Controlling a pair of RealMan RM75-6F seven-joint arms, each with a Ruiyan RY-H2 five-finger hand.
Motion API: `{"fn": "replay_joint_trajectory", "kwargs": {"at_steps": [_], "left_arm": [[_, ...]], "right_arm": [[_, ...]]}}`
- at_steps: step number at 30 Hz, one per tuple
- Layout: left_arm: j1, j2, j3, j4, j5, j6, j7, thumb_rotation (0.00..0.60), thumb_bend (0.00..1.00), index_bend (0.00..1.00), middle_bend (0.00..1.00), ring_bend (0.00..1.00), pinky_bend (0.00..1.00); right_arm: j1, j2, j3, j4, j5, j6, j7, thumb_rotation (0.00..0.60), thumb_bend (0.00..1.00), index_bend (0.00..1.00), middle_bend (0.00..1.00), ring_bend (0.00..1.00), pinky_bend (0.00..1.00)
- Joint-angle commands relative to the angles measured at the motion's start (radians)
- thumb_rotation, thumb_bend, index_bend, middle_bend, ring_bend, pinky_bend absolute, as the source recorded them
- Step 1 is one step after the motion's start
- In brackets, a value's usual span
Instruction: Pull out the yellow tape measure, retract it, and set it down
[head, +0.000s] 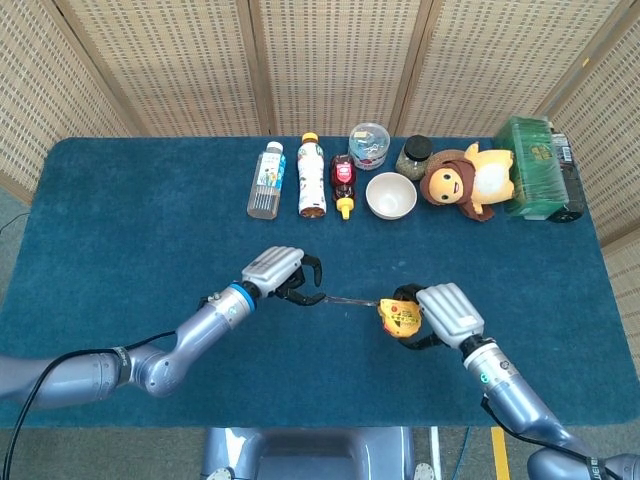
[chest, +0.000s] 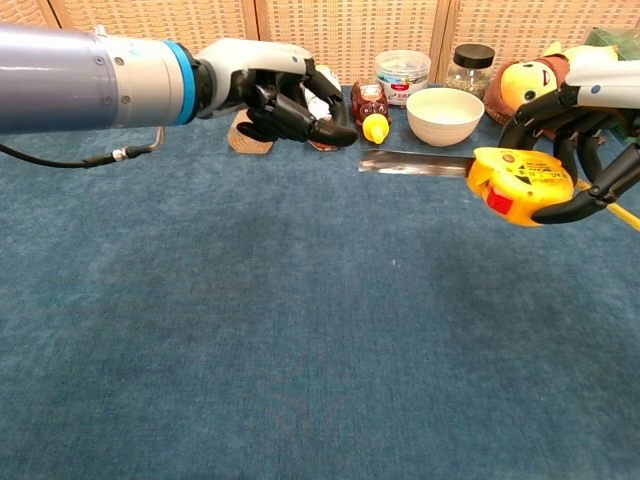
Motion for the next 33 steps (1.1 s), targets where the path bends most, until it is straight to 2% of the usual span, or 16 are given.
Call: {"fn": "replay_joint_trajectory", "kwargs": {"at_steps": [1,8,25,30,33], "left_arm": [[0.017,0.029,0.005,-0.02,0.013,0.008,-0.006,0.399,0.28,0.47,1.0,1.0,0.93],[0.065,0.11,0.025,-0.06,0.041,0.03,-0.014,0.39,0.28,0.47,1.0,1.0,0.93],[0.24,0.339,0.077,-0.189,0.157,0.142,-0.063,0.385,0.28,0.47,1.0,1.0,0.93],[0.287,0.39,0.093,-0.191,0.165,0.156,-0.089,0.375,0.28,0.47,1.0,1.0,0.93],[0.314,0.421,0.099,-0.194,0.169,0.163,-0.107,0.369,0.28,0.47,1.0,1.0,0.92]], "right_arm": [[0.001,0.002,-0.001,0.013,0.002,-0.002,0.0,0.502,0.24,0.52,0.54,0.54,0.54],[0.0,-0.006,-0.014,0.057,0.009,-0.019,0.014,0.503,0.24,0.52,0.54,0.54,0.54],[0.001,-0.096,-0.057,0.263,0.006,-0.085,0.039,0.501,0.24,0.52,0.53,0.51,0.5],[0.003,-0.118,-0.064,0.31,0.016,-0.107,0.044,0.503,0.25,0.45,0.48,0.45,0.43],[0.003,-0.128,-0.068,0.334,0.016,-0.116,0.047,0.501,0.25,0.38,0.42,0.4,0.41]]}}
